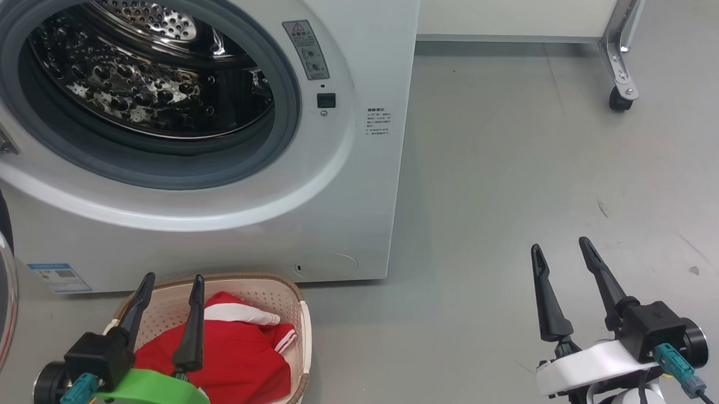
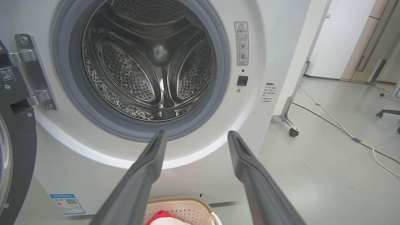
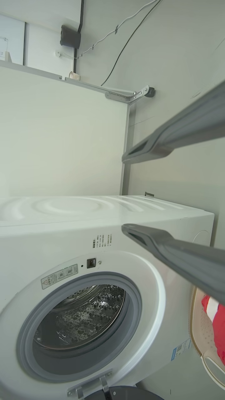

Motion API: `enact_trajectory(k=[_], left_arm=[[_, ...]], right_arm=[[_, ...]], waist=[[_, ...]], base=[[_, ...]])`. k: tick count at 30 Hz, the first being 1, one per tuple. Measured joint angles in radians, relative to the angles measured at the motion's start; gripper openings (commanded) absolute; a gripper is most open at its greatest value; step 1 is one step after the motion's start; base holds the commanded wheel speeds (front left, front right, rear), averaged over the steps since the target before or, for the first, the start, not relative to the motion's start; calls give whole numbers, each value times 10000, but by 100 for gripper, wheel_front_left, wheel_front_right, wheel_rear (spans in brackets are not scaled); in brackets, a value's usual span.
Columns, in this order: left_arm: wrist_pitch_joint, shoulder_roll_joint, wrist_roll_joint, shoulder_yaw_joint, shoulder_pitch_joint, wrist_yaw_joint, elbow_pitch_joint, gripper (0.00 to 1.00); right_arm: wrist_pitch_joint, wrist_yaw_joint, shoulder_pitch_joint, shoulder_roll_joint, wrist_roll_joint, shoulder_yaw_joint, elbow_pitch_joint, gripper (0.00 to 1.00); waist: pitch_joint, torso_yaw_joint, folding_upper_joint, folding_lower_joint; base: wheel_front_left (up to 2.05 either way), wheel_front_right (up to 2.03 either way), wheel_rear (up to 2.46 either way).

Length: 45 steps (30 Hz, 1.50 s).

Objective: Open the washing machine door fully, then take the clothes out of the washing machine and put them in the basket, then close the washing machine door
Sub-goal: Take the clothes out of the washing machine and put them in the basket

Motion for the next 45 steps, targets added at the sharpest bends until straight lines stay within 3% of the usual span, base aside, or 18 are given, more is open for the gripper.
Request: enact_trajectory(k=[21, 45], left_arm=[[0, 2, -136, 13, 0, 59, -4, 100], [0, 40, 77, 38, -5, 180, -109, 100]], right_arm=[[-2, 29, -4, 12, 2, -50, -8, 100], [0, 29, -5, 19, 17, -50, -13, 100]], waist=[[113, -7, 0, 0], [241, 46, 0, 0]], base=[[-32, 33, -1], [-112, 112, 0]])
